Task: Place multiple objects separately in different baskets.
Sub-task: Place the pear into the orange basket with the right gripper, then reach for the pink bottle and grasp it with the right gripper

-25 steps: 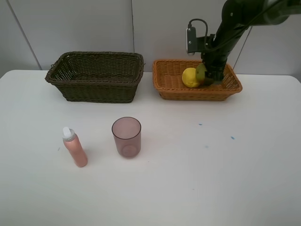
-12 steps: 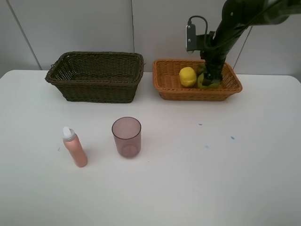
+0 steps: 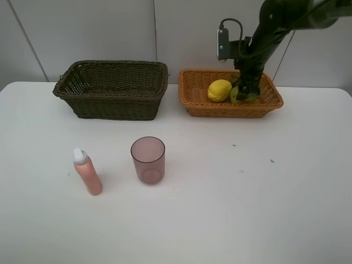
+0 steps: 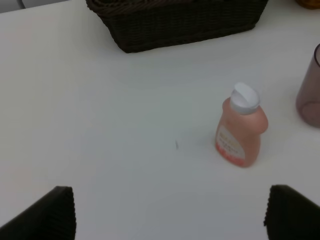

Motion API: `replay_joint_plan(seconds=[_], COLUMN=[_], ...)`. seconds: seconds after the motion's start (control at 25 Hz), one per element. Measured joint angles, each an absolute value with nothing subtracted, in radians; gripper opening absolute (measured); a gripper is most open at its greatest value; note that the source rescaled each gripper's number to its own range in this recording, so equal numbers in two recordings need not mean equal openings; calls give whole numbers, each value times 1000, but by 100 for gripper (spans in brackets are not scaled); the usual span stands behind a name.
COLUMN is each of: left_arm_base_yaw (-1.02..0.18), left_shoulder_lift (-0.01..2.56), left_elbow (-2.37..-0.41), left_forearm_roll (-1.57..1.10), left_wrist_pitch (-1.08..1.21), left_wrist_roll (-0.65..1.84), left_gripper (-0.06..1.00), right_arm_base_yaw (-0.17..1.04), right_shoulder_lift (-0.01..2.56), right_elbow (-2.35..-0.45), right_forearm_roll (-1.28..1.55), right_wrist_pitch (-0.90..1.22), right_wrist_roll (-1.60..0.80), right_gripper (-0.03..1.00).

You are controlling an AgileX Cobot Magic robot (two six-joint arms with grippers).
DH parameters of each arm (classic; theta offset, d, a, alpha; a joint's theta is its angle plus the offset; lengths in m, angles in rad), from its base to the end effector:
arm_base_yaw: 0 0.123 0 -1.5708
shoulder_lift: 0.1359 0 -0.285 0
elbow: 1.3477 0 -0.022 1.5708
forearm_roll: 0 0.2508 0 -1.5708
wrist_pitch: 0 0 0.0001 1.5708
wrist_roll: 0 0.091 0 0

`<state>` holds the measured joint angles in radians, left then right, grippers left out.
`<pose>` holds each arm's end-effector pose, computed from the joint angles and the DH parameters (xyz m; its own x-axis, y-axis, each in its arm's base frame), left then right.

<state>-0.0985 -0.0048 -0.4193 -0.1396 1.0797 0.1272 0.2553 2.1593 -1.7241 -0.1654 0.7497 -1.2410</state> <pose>0.0006 -0.0113 0.2538 -0.5190 0.1121 -0.8474 0.2329 0.9724 -0.0140 0.4610 0.1098 0.1913 0.0191 -0.9998 0.0019 -0.8812 -0.0177 -0.4723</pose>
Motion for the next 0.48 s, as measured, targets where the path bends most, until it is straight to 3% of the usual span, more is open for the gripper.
replay_joint_plan(seconds=[0.48], left_arm_base_yaw=[-99], left_shoulder_lift=[-5], left_elbow=[-419], left_forearm_roll=[-140], left_wrist_pitch=[1080], left_wrist_roll=[127], left_gripper=[100], right_arm_base_yaw=[304], right_shoulder_lift=[2048], right_elbow=[-1724], right_forearm_roll=[-142], right_wrist_pitch=[849], right_wrist_roll=[-985], right_gripper=[100])
